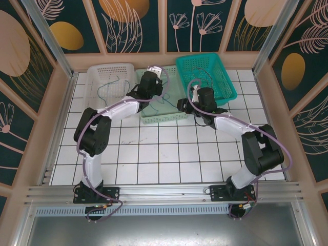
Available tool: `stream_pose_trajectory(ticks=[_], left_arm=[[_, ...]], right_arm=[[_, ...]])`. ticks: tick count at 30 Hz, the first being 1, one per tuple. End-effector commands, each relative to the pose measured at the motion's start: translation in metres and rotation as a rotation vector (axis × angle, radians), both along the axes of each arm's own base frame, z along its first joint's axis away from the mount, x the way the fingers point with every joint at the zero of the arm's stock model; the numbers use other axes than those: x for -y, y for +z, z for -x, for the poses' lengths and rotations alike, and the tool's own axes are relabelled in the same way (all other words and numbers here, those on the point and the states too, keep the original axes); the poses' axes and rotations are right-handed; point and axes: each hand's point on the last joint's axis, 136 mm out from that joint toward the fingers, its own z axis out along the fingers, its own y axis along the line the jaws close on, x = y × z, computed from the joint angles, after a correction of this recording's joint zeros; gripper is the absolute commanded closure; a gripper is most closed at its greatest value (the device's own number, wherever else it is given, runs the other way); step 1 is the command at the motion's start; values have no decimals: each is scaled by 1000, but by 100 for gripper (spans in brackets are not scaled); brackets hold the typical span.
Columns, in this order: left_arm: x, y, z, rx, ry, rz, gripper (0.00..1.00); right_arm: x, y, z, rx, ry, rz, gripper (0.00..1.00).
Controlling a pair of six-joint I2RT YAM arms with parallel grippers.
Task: Untangle the cables
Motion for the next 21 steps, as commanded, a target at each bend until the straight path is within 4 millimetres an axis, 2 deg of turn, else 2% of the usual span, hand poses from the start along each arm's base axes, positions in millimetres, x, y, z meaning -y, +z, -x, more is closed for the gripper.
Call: stream_pose_trajectory(ticks=[1,4,7,10,15,18,19,21], left_arm=[[5,-9,6,-62,-23,21,55],[4,-6,12,-65,-34,33,28],[-1,6,19,-47,-28,56,17],[-10,22,30,-6,-15,83,1],[-36,55,59,93,23,128,2],[-60,72,85,184,53,160,2],[-70,72,95,206,72,156,2],[-92,72,111,246,119,128,2]], right_arm=[[9,19,-1,52,-22,26,48],[21,21,1,57,-47,35,44],[39,24,1,66,-84,42,41],[58,30,4,92,-133,53,38],[94,50,11,213,-235,139,33],[140,61,15,360,-411,296,28],[158,65,18,423,-479,352,26],[191,61,27,526,-582,448,23]])
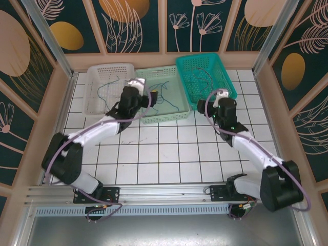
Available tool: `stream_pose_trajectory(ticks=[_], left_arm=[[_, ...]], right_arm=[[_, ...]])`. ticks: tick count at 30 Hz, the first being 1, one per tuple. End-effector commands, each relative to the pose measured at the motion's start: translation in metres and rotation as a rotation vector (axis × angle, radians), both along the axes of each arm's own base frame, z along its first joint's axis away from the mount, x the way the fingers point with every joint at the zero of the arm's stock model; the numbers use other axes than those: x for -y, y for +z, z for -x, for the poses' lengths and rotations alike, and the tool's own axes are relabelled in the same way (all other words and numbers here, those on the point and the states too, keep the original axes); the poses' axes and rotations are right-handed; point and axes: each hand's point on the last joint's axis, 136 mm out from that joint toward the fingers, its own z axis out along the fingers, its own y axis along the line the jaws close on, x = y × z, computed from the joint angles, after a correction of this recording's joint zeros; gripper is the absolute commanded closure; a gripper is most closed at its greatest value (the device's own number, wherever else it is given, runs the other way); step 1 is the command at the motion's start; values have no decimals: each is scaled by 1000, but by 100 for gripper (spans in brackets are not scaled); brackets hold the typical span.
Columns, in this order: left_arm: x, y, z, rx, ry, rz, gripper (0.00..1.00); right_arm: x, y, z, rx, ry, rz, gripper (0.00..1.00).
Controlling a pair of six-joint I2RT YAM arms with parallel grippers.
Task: Untangle the cables
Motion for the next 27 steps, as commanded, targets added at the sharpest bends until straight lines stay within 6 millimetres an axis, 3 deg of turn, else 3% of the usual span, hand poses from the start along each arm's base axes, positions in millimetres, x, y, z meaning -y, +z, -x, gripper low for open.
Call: stream_pose_trajectory(ticks=[1,3,5,11,20,22,24,27], left_arm=[[-35,17,15,126,118,-10,1],[-56,7,26,136,182,-81,1],[-70,-4,34,138,218,-150,1],[-116,-26,50,140,315,-123,1],[-204,-40,69,214,444,-52,1],[-207,-44,72,248,414,-35,1],[-213,-57,67,223,411,-32,1],[-216,-69,59,216,392,-8,1]], right_arm=[[74,8,7,211,-284,202,21],[98,-10,11,236,-325,181,20],[110,-24,8,229,-329,153,20],[109,-63,-11,210,-285,191,25],[112,-74,-6,212,-221,117,22],[112,-75,-6,213,-217,117,20],[112,-75,-6,213,-219,117,1],[112,-74,-6,214,-218,116,1]])
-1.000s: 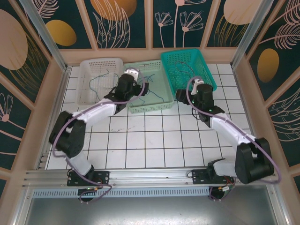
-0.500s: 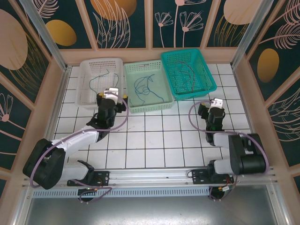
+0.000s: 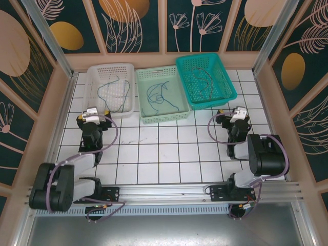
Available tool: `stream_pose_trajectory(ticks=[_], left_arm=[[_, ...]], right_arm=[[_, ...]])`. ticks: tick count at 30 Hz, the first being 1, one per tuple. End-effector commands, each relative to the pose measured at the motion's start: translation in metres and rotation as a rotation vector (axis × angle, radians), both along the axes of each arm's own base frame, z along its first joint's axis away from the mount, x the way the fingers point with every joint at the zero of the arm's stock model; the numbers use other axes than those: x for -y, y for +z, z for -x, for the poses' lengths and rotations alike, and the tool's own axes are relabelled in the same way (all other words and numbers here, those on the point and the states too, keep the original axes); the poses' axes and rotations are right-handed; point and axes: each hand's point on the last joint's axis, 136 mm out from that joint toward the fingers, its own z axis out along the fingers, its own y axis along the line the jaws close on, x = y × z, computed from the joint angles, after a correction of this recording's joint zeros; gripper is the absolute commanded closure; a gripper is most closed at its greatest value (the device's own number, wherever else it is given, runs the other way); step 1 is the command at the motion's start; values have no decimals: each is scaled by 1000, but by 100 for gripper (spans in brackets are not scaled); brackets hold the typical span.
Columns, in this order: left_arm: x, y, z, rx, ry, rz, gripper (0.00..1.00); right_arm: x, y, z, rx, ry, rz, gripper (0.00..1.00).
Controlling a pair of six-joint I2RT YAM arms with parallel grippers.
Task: Untangle the cables
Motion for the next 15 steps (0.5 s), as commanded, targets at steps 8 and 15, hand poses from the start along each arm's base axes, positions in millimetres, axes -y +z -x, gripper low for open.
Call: stream_pose_trajectory(ticks=[8,15], left_arm=[[1,-8,-21,89,-81,76,1],[-12,-7,-18,108,-7,85,1]], right_arm=[[-2,10,-2,49,19,-14,1],[-3,11,-2,51,21,-15,1]])
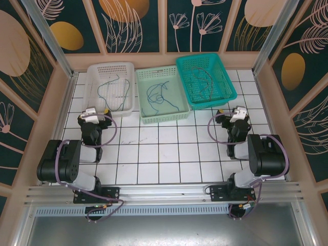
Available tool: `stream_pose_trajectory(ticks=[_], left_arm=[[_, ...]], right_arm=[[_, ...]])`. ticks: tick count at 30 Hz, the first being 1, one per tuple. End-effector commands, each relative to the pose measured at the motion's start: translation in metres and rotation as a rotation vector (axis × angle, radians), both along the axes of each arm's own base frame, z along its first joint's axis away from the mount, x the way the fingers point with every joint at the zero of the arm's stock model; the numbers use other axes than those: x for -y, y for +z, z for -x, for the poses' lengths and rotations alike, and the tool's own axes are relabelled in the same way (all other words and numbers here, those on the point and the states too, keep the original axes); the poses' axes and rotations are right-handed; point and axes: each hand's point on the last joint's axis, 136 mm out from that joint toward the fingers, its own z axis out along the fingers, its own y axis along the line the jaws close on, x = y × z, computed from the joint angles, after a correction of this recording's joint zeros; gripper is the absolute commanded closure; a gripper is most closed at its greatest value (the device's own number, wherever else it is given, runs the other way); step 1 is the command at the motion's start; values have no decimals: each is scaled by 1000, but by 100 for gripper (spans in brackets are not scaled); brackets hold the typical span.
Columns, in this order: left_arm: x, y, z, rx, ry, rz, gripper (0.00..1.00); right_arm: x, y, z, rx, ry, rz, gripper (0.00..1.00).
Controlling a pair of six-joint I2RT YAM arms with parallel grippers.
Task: Untangle the cables
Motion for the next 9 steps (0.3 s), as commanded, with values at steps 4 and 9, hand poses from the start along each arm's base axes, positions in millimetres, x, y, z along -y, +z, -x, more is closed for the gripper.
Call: stream_pose_trajectory(ticks=[4,9], left_arm=[[-5,9,-1,42,19,12,1],[-4,9,-1,42,17,12,1]], right_arm=[[-2,9,-2,41,14,-14,1],[-1,9,-1,42,13,-15,1]])
